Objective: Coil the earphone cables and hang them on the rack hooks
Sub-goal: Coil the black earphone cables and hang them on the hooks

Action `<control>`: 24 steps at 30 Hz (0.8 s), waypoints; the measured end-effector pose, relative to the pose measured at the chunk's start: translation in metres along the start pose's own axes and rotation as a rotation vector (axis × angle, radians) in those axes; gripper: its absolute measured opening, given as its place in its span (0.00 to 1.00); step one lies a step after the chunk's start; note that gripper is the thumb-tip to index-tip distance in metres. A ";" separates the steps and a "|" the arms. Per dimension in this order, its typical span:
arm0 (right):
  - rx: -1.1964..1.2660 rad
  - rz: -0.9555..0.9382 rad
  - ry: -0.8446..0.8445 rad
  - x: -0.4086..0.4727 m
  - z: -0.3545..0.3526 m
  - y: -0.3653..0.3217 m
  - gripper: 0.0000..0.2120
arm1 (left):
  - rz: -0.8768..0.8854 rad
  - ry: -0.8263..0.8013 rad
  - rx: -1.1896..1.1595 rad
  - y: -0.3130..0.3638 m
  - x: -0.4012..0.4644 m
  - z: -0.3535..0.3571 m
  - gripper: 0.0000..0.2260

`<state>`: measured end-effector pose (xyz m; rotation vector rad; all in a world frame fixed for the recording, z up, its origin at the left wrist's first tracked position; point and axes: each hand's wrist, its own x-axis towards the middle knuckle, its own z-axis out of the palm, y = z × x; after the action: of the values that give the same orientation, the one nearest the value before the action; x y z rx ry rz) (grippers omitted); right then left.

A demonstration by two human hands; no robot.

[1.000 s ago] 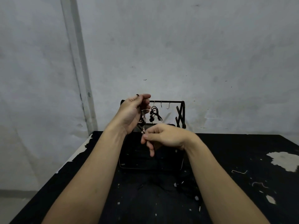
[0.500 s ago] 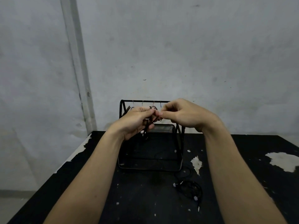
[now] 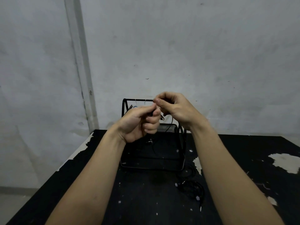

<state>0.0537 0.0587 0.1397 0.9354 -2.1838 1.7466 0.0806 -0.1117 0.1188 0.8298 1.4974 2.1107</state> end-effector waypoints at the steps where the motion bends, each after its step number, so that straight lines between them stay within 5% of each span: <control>1: 0.059 0.023 0.011 0.000 0.005 0.004 0.05 | 0.020 0.007 -0.015 0.001 0.001 0.000 0.13; 13: 0.281 0.285 -0.054 -0.015 0.051 0.046 0.10 | 0.172 0.309 -0.154 -0.001 0.016 -0.012 0.09; 22: -0.055 0.380 -0.662 -0.034 0.045 0.059 0.13 | 0.290 0.517 -0.055 0.006 0.024 -0.023 0.14; 24: -0.049 0.371 -0.679 -0.034 0.038 0.048 0.13 | 0.289 0.540 0.048 0.003 0.025 -0.025 0.14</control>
<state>0.0609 0.0401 0.0722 1.3299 -2.9684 1.6677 0.0456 -0.1141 0.1215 0.5360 1.7775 2.6767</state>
